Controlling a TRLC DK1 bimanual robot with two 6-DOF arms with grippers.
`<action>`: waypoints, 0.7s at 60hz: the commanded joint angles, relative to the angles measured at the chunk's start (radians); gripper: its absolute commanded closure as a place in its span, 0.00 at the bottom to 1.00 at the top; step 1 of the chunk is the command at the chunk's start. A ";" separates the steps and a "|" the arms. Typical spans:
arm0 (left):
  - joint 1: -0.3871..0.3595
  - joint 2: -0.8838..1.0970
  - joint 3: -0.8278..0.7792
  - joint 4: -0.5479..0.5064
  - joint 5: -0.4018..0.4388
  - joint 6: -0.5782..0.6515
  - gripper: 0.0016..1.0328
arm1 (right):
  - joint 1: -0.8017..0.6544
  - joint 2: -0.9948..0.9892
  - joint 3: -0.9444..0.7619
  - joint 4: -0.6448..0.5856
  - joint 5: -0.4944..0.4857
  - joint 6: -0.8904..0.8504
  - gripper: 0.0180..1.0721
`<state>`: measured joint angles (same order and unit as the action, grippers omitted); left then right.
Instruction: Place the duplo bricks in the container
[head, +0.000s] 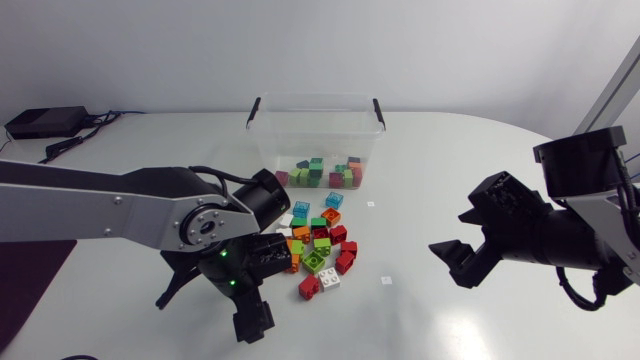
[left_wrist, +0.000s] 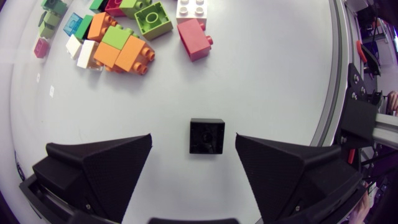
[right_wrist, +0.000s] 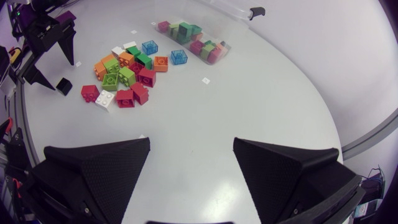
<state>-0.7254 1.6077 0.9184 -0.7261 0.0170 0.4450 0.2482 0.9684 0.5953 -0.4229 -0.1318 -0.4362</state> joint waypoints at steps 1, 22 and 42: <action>-0.008 0.021 -0.004 -0.016 -0.008 -0.020 0.10 | 0.006 0.012 -0.025 0.003 -0.006 -0.022 0.08; -0.037 0.083 -0.006 -0.018 -0.012 -0.045 0.12 | 0.006 -0.002 -0.048 0.010 -0.005 -0.024 0.08; -0.045 0.124 -0.001 0.004 -0.014 -0.051 0.38 | 0.010 -0.014 -0.066 0.019 -0.006 -0.027 0.08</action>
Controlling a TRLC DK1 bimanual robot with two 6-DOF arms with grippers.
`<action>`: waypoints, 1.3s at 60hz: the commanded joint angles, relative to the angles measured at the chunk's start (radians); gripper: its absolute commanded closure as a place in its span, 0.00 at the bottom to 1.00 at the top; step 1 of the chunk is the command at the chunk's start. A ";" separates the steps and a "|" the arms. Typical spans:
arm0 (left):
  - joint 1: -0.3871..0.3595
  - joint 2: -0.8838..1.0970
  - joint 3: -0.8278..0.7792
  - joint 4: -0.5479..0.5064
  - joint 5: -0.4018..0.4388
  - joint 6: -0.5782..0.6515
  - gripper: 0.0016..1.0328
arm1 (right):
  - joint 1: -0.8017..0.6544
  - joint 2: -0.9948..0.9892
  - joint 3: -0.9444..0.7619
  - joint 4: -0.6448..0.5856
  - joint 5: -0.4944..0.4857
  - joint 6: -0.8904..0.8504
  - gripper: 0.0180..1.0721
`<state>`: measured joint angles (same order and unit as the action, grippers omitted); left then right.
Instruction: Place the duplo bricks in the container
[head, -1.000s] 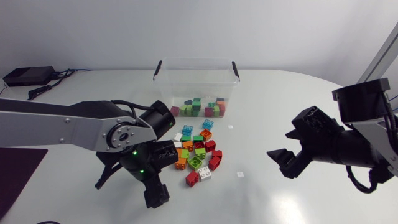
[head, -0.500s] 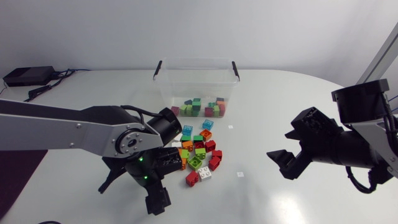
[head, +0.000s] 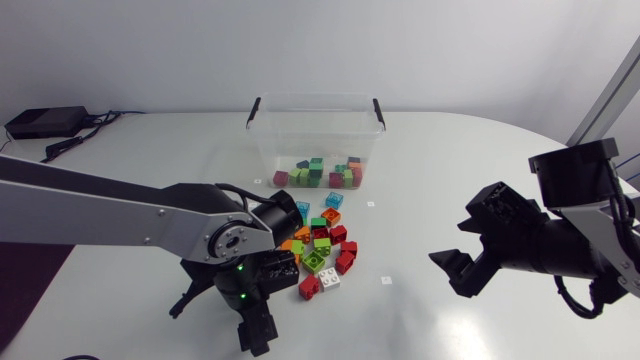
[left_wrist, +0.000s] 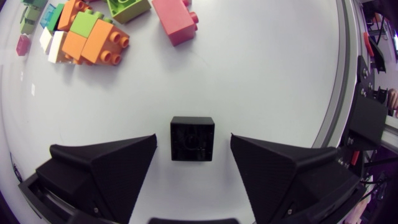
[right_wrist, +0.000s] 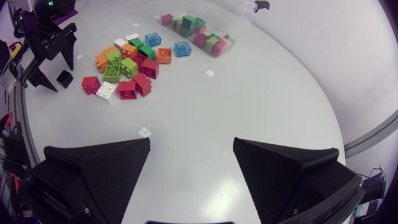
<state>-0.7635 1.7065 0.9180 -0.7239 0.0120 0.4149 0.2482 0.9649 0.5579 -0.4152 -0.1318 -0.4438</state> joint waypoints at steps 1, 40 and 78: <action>-0.007 0.025 0.001 0.001 -0.009 -0.022 0.41 | 0.011 -0.012 -0.029 0.012 -0.006 -0.019 0.08; 0.049 -0.050 0.009 -0.049 0.034 -0.021 0.73 | 0.278 0.212 0.023 0.058 0.043 0.123 0.08; 0.262 -0.249 0.078 -0.121 0.111 0.016 0.73 | 0.395 0.624 0.284 0.044 0.044 0.254 0.10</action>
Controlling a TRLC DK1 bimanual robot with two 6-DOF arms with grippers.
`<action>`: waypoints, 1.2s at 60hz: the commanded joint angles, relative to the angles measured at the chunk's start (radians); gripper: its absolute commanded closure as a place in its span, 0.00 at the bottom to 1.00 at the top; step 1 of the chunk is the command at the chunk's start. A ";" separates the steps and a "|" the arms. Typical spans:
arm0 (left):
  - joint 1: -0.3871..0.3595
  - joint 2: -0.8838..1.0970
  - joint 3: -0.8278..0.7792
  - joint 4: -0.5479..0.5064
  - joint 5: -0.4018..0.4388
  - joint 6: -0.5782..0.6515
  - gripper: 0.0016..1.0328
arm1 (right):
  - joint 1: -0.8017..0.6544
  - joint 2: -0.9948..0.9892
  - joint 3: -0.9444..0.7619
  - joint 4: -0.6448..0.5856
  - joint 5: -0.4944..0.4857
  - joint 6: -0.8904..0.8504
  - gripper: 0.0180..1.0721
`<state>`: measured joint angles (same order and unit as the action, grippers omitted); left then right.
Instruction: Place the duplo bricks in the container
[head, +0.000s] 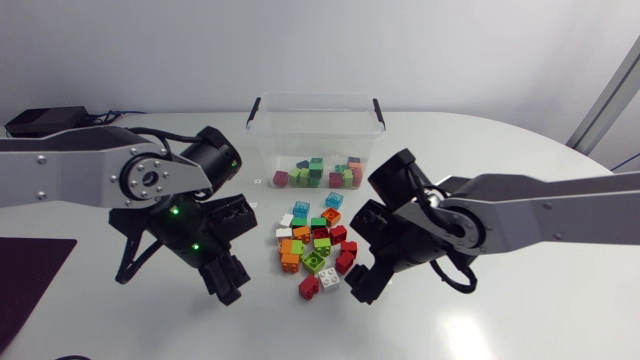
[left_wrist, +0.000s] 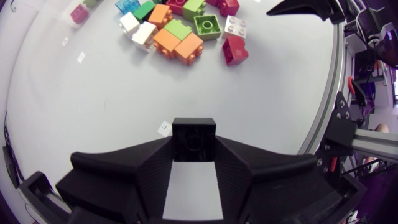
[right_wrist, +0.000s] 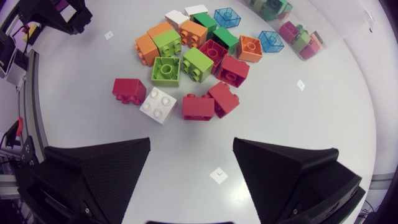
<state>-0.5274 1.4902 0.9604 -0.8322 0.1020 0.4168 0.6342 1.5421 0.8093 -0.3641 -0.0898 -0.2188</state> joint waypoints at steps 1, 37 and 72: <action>0.033 -0.039 0.040 -0.015 0.024 0.014 0.73 | 0.009 0.061 0.042 -0.007 0.002 0.030 0.10; 0.193 -0.065 0.273 0.008 0.128 -0.001 0.73 | 0.009 0.243 0.172 -0.035 -0.004 0.009 0.20; 0.239 0.076 0.505 0.093 0.217 -0.030 0.73 | 0.018 0.299 0.235 -0.050 -0.001 0.004 0.45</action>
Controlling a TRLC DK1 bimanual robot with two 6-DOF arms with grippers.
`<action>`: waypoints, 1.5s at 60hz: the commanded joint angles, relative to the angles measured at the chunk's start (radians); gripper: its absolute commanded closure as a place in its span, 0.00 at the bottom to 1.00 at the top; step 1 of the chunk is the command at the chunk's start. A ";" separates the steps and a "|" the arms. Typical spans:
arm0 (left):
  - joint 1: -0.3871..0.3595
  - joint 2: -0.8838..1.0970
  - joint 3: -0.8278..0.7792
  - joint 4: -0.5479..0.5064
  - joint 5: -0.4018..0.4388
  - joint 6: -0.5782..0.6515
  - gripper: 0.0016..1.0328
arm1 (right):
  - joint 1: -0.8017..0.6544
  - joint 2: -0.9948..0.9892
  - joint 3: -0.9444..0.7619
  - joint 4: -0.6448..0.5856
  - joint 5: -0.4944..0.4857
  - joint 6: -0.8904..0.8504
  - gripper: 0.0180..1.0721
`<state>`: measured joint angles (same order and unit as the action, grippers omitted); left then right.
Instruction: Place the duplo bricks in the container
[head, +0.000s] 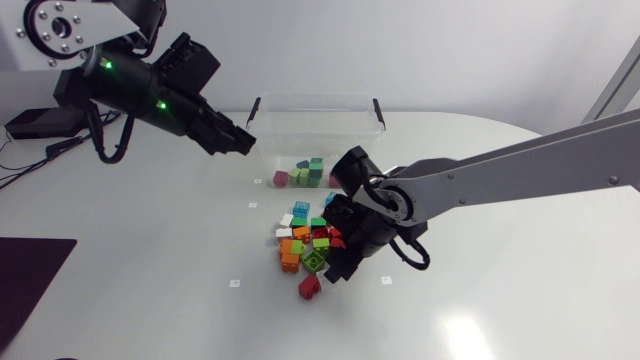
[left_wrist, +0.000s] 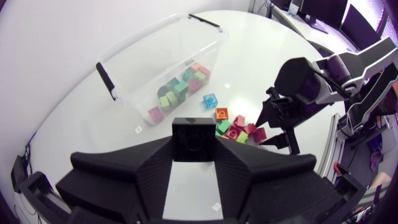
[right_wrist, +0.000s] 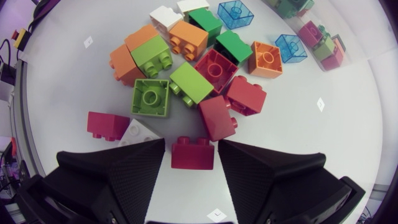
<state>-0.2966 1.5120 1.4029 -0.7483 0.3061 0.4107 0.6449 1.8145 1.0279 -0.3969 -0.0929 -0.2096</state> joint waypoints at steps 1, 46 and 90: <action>0.008 0.062 0.074 0.009 0.013 -0.024 0.73 | 0.007 0.028 0.017 -0.017 0.004 -0.005 0.48; 0.013 0.258 0.268 0.102 0.085 -0.110 0.72 | -0.044 -0.139 -0.048 -0.095 0.032 -0.045 0.65; 0.017 0.590 0.617 0.152 0.085 -0.193 0.69 | -0.156 -0.300 0.089 -0.183 -0.007 -0.071 0.65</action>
<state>-0.2886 2.0518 1.9636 -0.5999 0.3885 0.2417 0.5060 1.5341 1.0779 -0.5636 -0.0860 -0.2661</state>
